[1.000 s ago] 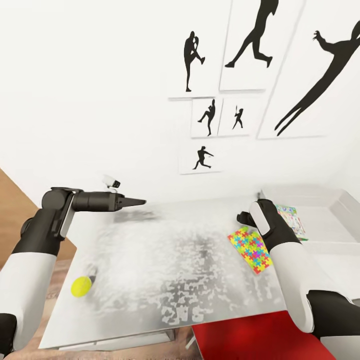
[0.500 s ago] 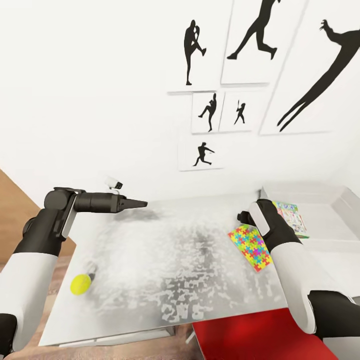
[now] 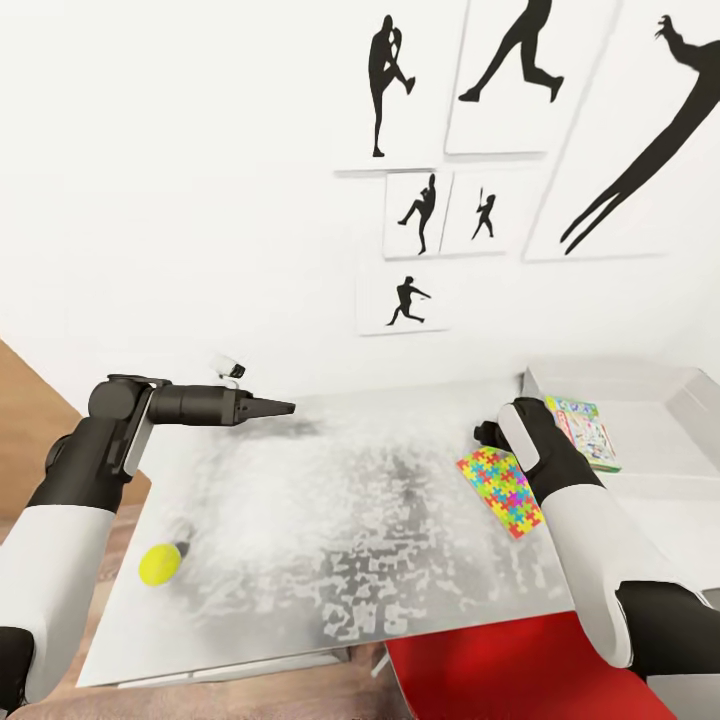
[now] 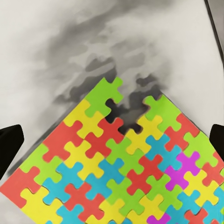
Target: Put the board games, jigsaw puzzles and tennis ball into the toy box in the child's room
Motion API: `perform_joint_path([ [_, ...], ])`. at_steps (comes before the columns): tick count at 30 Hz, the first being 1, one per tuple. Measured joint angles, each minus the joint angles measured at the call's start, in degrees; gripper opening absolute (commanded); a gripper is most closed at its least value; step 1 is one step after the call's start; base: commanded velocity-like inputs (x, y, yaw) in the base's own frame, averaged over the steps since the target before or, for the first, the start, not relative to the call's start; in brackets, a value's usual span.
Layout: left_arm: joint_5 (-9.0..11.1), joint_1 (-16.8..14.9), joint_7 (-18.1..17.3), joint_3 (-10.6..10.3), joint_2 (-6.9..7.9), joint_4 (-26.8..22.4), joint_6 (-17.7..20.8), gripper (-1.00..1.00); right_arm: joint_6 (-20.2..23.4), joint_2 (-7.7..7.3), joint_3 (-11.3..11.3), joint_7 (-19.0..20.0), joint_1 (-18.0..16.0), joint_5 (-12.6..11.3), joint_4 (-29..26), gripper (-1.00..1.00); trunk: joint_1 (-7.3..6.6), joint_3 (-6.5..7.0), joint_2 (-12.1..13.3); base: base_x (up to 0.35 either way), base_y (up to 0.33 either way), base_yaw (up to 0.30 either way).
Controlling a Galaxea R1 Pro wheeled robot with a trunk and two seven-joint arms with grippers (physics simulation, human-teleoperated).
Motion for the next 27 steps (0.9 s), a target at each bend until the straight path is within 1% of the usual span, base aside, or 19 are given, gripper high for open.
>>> perform_joint_path([
  [6,-0.01,0.0,0.0,-0.01,0.0,0.0,0.0,1.0,0.01,-0.95,-0.02,0.04,0.01,0.03,-0.23,1.0,0.0,-0.21,0.0,0.0,0.0,0.0],
  [11,-0.03,0.0,0.0,0.0,0.0,0.0,0.01,1.0,-0.02,-1.35,-0.05,0.62,-0.02,0.0,-0.26,1.0,0.0,-0.24,-0.01,0.0,0.0,0.0],
  [16,-0.02,0.0,0.0,0.0,0.0,0.0,0.02,1.0,-0.58,-2.08,-0.12,3.45,-0.07,0.02,-0.28,1.0,0.0,-0.25,-0.01,0.0,0.0,0.0],
  [21,0.01,0.0,0.0,0.0,0.0,-0.06,0.07,1.0,-3.96,-3.0,-0.11,5.98,-0.08,-0.01,-0.26,1.0,0.0,-0.25,-0.01,0.0,0.0,0.0],
  [27,0.02,0.0,0.0,0.0,0.0,-0.08,0.08,1.0,-4.63,-3.14,-0.08,6.52,-0.08,0.0,-0.19,1.0,0.0,-0.25,-0.01,0.0,0.0,0.0],
])
